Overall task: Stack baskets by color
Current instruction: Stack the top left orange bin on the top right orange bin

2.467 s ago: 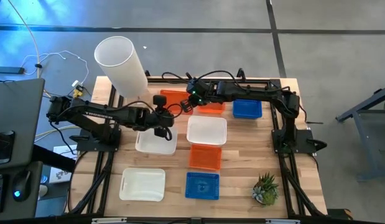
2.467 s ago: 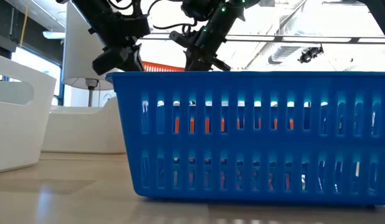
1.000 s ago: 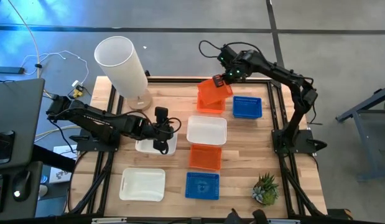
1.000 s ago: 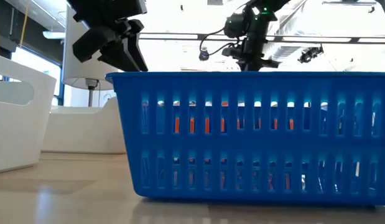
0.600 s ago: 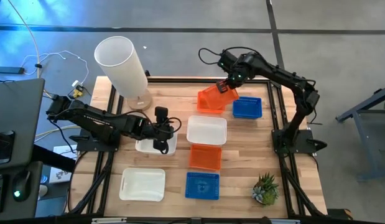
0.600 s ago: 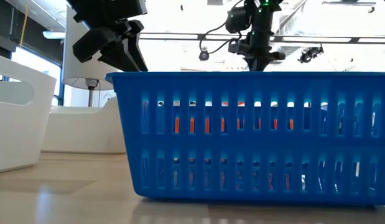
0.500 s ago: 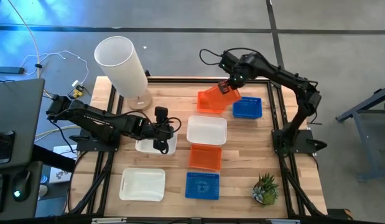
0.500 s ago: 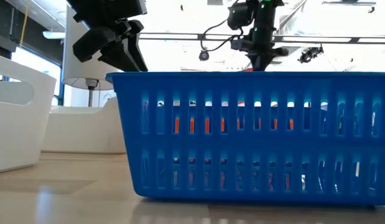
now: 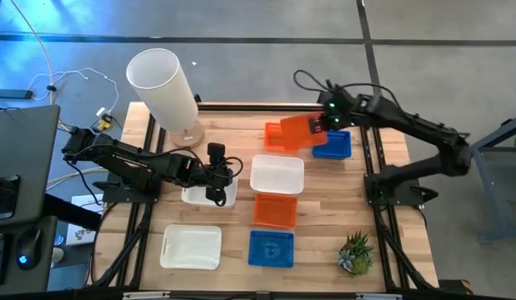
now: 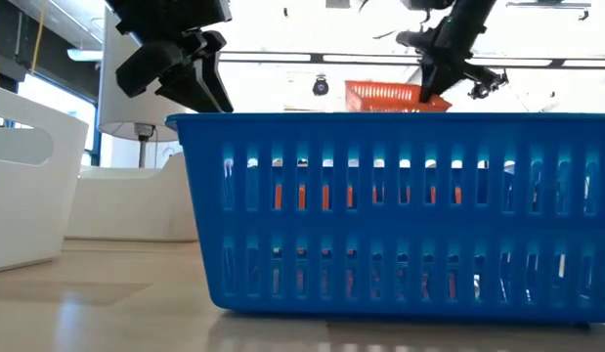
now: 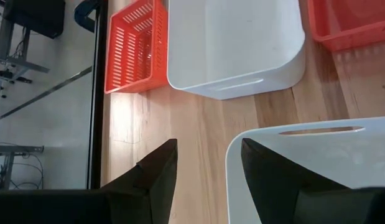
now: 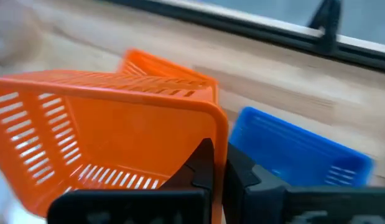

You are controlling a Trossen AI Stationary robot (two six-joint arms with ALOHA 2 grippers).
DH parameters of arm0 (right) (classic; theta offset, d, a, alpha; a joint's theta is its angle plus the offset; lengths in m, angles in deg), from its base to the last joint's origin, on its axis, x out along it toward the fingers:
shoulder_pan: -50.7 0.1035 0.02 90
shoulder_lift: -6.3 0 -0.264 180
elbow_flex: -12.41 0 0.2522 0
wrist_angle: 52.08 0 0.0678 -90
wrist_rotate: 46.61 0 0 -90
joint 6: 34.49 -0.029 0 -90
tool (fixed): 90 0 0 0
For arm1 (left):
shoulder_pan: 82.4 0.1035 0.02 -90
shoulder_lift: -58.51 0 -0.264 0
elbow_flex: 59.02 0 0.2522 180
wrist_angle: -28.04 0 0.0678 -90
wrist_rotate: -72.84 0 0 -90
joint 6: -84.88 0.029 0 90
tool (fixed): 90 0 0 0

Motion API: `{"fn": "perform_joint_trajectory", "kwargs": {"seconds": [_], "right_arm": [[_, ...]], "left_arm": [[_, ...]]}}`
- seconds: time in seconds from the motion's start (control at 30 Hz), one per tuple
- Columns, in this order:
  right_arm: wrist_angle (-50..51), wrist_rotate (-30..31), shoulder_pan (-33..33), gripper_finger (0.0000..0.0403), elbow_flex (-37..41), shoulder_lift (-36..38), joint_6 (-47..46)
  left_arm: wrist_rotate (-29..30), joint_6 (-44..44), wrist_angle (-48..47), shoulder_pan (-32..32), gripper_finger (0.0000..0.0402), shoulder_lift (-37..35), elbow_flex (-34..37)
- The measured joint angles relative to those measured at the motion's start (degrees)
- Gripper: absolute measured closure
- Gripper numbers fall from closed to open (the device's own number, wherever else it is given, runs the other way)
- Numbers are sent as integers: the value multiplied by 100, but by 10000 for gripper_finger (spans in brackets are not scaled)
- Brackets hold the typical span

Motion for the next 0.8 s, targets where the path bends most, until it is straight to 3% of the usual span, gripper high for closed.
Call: {"fn": "perform_joint_trajectory", "kwargs": {"seconds": [0.2, 0.43, 0.8], "right_arm": [[-1247, -451, -245, 403, 622, 358, -366], [-2284, -1009, -442, 403, 883, -133, -592], [-2400, -1636, -851, 403, 894, -1186, -794]], "left_arm": [[-2, -208, -2, 0, 239, 0, 0], [-4, -289, -4, 0, 237, 0, 0], [-4, -289, -4, 0, 236, 0, 0]]}}
